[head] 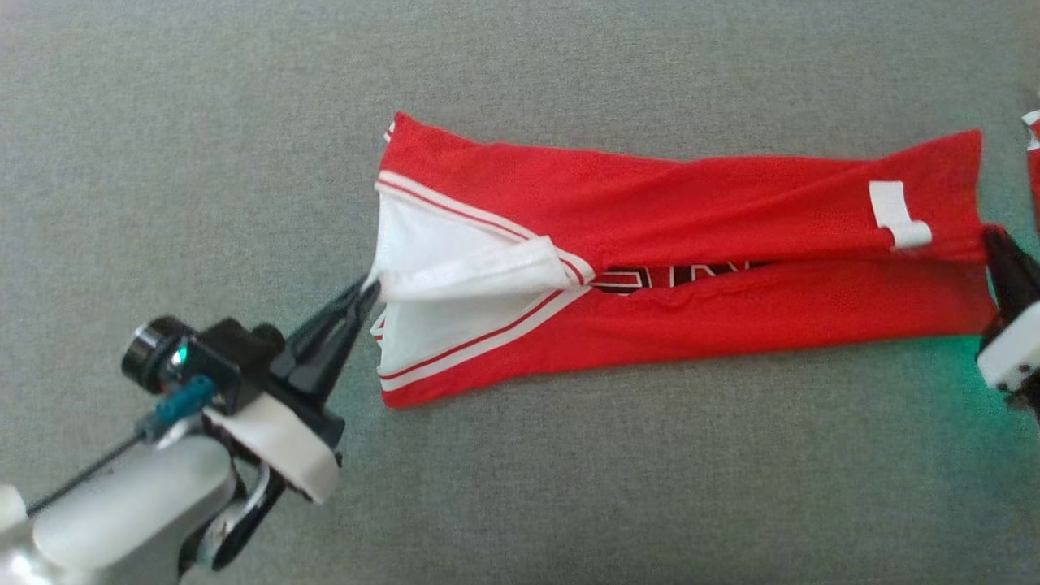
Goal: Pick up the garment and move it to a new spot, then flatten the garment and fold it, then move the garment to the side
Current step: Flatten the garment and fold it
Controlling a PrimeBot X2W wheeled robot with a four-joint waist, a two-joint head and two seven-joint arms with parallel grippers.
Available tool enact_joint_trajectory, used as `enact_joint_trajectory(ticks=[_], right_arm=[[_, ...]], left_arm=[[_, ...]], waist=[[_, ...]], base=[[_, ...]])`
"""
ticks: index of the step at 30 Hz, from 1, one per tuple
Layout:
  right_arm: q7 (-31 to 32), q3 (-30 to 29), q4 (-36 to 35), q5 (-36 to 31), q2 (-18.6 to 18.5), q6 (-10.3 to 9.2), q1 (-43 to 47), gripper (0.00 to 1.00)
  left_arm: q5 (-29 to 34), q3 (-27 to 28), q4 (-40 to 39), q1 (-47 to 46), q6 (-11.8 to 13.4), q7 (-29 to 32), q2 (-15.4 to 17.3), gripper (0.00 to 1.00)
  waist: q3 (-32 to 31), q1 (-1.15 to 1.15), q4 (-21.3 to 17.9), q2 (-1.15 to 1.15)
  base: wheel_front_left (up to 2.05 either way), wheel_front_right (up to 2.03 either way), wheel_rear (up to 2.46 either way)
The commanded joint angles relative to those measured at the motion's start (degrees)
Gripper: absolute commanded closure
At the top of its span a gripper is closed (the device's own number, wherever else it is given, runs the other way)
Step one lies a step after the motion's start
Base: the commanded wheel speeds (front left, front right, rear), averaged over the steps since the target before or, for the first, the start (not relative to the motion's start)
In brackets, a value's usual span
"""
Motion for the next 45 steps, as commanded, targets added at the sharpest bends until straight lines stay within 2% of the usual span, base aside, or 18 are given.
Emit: enact_joint_trajectory(ticks=[1,4,5,6,7,8,9,10,13,16,18,23,30,35,39,44,45], right_arm=[[0.3,-0.3,-2.4,-0.5,-0.7,-0.05,0.6,1.0],[0.8,-0.9,-2.8,-1.5,0.5,-0.05,1.8,1.0],[0.9,-1.1,-2.8,-1.8,0.8,-0.05,2.0,0.9],[0.8,-1.3,-2.7,-2.3,1.0,-0.05,2.2,0.57],[0.4,-1.8,-2.7,-3.0,1.3,-0.05,2.3,0.0],[-0.1,-2.3,-2.6,-3.6,1.7,-0.05,2.3,0.0],[-0.6,-2.6,-2.5,-4.1,2.2,-0.05,2.4,0.0],[-1.2,-3.0,-2.4,-4.5,2.6,-0.05,2.6,0.0],[-3.6,-4.6,-2.5,-5.5,4.5,-0.05,3.7,0.0],[-5.9,-6.0,-3.4,-6.0,7.2,-0.05,6.0,0.0],[-6.5,-6.3,-3.9,-5.9,8.2,-0.05,7.0,0.0],[-8.0,-7.3,-4.9,-5.4,12.7,-0.05,11.2,0.0],[-9.7,-13.4,-1.8,-6.2,14.5,-0.05,9.9,0.0],[-8.9,-19.4,3.7,-9.3,14.1,-0.05,5.0,0.0],[-8.7,-24.2,11.5,-13.6,13.0,-0.05,0.3,0.0],[-8.5,-26.2,18.1,-16.5,13.5,-0.05,-2.3,0.0],[-8.1,-26.0,19.1,-16.1,13.8,-0.05,-2.8,0.24]], left_arm=[[0.9,2.0,-1.0,-0.4,0.3,-0.6,1.8,1.0],[1.1,1.8,0.1,1.7,0.4,-0.9,0.2,1.0],[0.8,1.8,0.7,2.3,0.4,-1.1,-0.6,1.0],[0.7,1.9,1.3,2.8,0.4,-1.3,-1.4,1.0],[0.6,2.1,2.1,3.3,0.5,-1.5,-2.3,0.98],[0.3,2.5,2.9,3.9,0.6,-1.7,-3.2,0.56],[0.2,2.9,3.7,4.4,0.7,-1.9,-4.1,0.05],[0.3,3.4,4.5,5.0,1.1,-2.0,-5.0,0.0],[0.4,6.0,6.3,7.2,2.9,-2.3,-7.8,0.0],[2.3,11.1,6.5,10.6,5.7,-2.3,-11.1,0.0],[3.5,12.8,6.4,12.0,6.6,-2.3,-12.1,0.0],[11.3,20.5,5.4,19.7,10.2,-2.3,-17.4,0.0],[24.0,28.1,2.2,28.7,13.8,-2.3,-24.5,0.0],[30.7,30.4,0.6,33.3,13.3,-2.3,-28.6,0.0],[34.8,31.7,1.3,35.3,10.7,-2.3,-31.9,0.0],[37.2,33.8,2.4,36.0,8.3,-2.3,-33.7,0.0],[37.7,34.4,2.6,36.2,8.1,-2.3,-34.0,0.0]], waist=[[0.0,0.01,0.0,0.0],[0.2,0.01,0.0,0.0],[0.3,0.01,0.0,0.0],[0.3,0.01,0.0,0.0],[0.2,0.01,0.0,0.0],[0.0,0.01,0.1,0.0],[-0.3,0.01,0.1,0.0],[-0.7,0.01,0.1,0.0],[-2.6,0.01,0.3,0.0],[-4.9,0.01,0.6,0.0],[-5.6,0.01,0.7,0.0],[-9.3,0.01,1.7,0.0],[-11.0,0.01,5.6,0.0],[-10.0,0.01,8.2,0.0],[-8.8,0.01,9.6,0.0],[-8.3,0.01,9.3,0.0],[-8.4,0.01,9.2,0.0]], base=[[0.0,0.0,0.0],[0.0,0.0,0.0],[0.0,0.0,0.0],[0.0,0.0,0.0],[0.0,0.0,0.0],[0.0,0.0,0.0],[0.0,0.0,0.0],[0.0,0.0,0.0],[0.0,0.0,0.0],[0.0,0.0,0.0],[0.0,0.0,0.0],[0.0,0.0,0.0],[0.0,0.0,0.0],[0.0,0.0,0.0],[0.0,0.0,0.0],[0.0,0.0,0.0],[0.0,0.0,0.0]])
